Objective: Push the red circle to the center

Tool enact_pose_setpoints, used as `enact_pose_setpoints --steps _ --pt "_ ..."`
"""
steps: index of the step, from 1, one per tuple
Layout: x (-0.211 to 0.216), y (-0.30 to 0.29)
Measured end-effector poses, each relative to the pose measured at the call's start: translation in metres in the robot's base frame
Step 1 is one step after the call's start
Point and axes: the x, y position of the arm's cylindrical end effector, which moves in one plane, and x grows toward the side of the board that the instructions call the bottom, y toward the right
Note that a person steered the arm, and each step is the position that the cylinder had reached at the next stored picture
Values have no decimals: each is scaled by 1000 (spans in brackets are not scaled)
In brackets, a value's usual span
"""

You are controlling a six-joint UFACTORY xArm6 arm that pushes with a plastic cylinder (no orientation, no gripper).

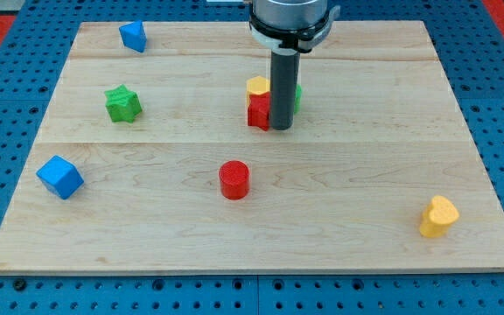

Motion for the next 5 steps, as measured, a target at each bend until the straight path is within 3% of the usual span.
enact_pose_setpoints --steps 2,3,4,5 --pt "104 26" --pt "123 -17" --pt "107 -87" --pt "103 -105"
